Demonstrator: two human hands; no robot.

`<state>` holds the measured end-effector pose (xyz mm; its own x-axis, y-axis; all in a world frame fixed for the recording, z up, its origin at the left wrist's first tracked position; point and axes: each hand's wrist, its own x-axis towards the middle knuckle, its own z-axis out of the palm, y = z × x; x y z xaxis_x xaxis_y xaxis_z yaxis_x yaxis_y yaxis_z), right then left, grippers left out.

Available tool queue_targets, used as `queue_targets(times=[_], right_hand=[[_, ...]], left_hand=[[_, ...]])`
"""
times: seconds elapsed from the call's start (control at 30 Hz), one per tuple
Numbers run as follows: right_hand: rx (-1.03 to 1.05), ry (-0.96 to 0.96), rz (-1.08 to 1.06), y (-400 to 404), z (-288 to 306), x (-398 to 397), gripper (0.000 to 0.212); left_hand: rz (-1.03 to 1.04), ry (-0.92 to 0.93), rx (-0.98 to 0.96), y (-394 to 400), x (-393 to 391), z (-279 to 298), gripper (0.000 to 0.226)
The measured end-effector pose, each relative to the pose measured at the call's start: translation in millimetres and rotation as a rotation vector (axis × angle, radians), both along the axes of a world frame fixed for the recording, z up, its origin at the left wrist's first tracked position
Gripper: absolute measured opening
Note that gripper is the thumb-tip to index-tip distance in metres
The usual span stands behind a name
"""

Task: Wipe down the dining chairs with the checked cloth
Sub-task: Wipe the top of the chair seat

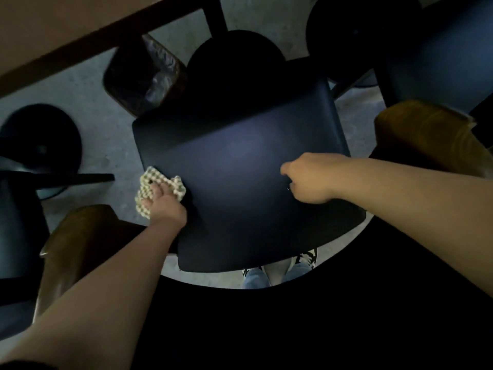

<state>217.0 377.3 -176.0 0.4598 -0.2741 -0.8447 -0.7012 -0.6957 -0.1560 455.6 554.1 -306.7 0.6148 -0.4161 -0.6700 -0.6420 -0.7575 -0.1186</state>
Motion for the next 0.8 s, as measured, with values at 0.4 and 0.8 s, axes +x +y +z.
queue_targets(times=[0.4,0.8], right_hand=[[0.066,-0.027,-0.102,-4.2,-2.6,1.9,0.038],[-0.257,-0.49,-0.678,-53.1,21.9,1.0,0.03]], left_hand=[[0.436,0.284,-0.034,-35.4,-213.2,8.6,0.067],[-0.097,0.143,-0.412,-108.2,-78.8,7.1,0.078]])
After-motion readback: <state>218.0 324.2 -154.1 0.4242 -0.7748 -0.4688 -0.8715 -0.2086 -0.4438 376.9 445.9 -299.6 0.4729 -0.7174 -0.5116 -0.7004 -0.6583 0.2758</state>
